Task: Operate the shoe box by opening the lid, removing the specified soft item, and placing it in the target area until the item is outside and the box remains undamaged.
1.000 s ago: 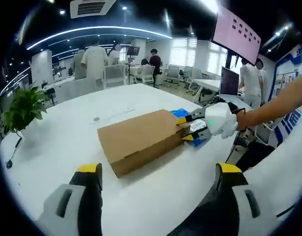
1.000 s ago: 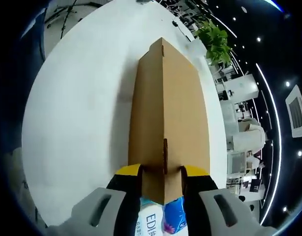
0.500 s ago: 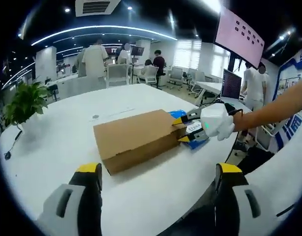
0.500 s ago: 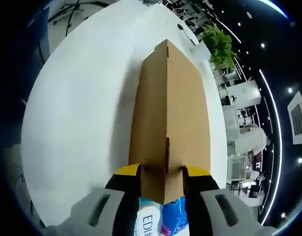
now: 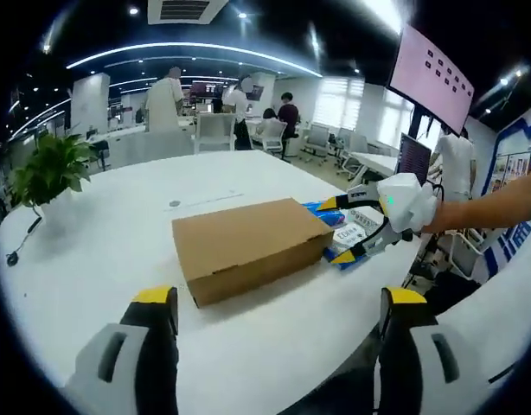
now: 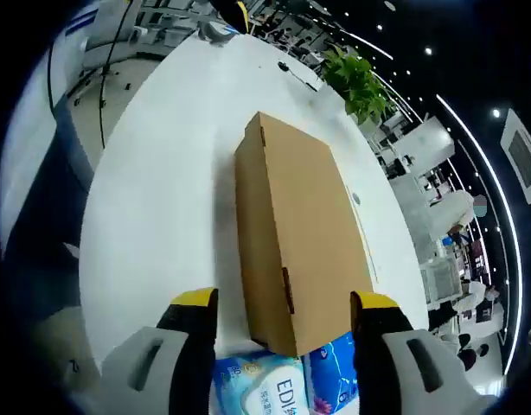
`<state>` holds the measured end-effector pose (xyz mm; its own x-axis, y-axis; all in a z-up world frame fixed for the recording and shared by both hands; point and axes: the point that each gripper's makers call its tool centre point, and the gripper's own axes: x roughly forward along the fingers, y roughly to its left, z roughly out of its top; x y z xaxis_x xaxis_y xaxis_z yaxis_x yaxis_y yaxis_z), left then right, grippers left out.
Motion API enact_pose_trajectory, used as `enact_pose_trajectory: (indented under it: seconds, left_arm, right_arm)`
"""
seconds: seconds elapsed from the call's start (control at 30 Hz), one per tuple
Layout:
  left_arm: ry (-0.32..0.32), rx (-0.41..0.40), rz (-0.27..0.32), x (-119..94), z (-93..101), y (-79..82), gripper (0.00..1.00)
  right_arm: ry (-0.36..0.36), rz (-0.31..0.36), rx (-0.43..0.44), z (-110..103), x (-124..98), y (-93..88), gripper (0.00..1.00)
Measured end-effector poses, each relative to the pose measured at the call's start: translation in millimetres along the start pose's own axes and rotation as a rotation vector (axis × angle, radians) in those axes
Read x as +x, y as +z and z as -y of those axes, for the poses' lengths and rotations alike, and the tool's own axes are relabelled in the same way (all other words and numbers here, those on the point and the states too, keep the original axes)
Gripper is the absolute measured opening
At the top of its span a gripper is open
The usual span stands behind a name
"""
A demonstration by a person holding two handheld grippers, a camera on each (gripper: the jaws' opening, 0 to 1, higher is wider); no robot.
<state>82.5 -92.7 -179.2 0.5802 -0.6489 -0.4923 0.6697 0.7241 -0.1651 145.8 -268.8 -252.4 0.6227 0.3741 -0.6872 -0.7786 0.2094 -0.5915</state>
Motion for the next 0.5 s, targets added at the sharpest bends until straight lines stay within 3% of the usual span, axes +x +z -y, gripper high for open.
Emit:
enact_pose_trajectory:
  seconds: [0.07,0.13,0.23,0.33,0.43,0.5]
  left_arm:
    - [-0.004,0.0,-0.001,-1,1.6,-1.7,0.99]
    - [-0.009,0.0,-0.004,-1,3.9,-4.0,0.99]
    - [-0.01,-0.016,0.004,-6,7.1,-4.5,0.99]
    - [-0.01,-0.032,0.01,-11,9.6,-7.2,0.99]
    - [-0.007,-0.022,0.004,-16,11.1,-8.3,0.99]
    - [-0.003,-0.029,0.009,-20,9.3,-6.6,0.99]
  right_arm:
    - [-0.015,0.003,0.007,2,-13,4.4,0.77]
    - [-0.022,0.026,0.073,3,-29,11.5,0.8]
    - [0.003,0.037,0.254,0,-57,15.3,0.92]
    - [-0.005,0.061,0.451,5,-81,16.4,0.93]
    - [-0.065,0.106,0.557,18,-106,12.4,0.93]
    - [-0.102,0.098,0.6,23,-120,3.3,0.93]
